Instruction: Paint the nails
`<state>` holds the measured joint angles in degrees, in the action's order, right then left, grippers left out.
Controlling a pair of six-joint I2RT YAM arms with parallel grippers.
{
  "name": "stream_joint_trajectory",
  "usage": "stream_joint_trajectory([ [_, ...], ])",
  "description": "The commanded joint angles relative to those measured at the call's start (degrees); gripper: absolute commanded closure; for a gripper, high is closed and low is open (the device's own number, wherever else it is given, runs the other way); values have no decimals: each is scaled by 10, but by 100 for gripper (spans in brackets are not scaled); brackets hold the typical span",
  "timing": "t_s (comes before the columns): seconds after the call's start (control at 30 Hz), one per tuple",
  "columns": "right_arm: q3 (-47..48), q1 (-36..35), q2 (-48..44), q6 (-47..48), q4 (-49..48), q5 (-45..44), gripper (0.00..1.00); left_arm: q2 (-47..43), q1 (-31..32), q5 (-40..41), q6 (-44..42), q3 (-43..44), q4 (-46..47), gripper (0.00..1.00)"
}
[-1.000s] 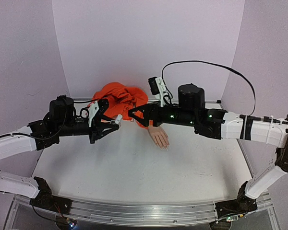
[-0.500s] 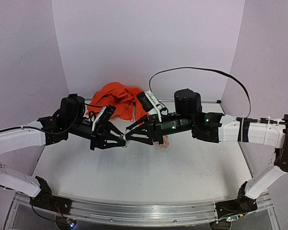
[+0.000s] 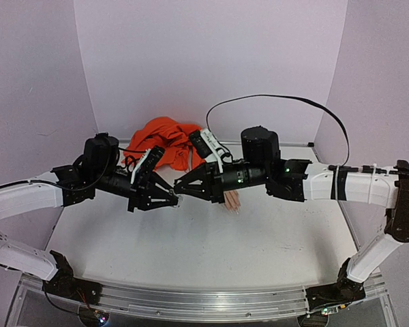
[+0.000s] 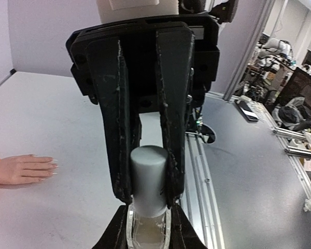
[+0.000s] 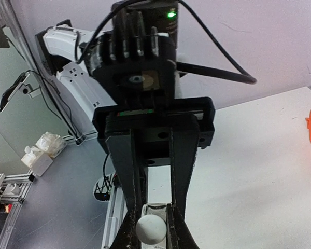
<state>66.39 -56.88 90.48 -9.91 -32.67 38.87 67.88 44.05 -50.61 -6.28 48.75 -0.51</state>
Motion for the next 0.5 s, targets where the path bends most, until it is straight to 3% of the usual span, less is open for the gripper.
stream_joint_trajectory([
  [0.0,33,-25,15,-63,-40,-51,100,-39,1,213,-42,6,41,100],
  [0.17,41,-51,39,-156,-44,-262,100,-59,1,523,-62,-10,40,100],
  [0.23,51,-69,46,-182,-49,-321,100,-64,2,598,-71,-14,37,100],
  [0.3,61,-76,53,-200,-49,-352,100,-71,2,605,-74,-18,37,100],
  [0.4,69,-75,56,-208,-47,-383,100,-73,2,553,-69,-15,35,100],
  [0.47,75,-75,57,-208,-45,-396,100,-70,2,526,-66,-11,34,91],
])
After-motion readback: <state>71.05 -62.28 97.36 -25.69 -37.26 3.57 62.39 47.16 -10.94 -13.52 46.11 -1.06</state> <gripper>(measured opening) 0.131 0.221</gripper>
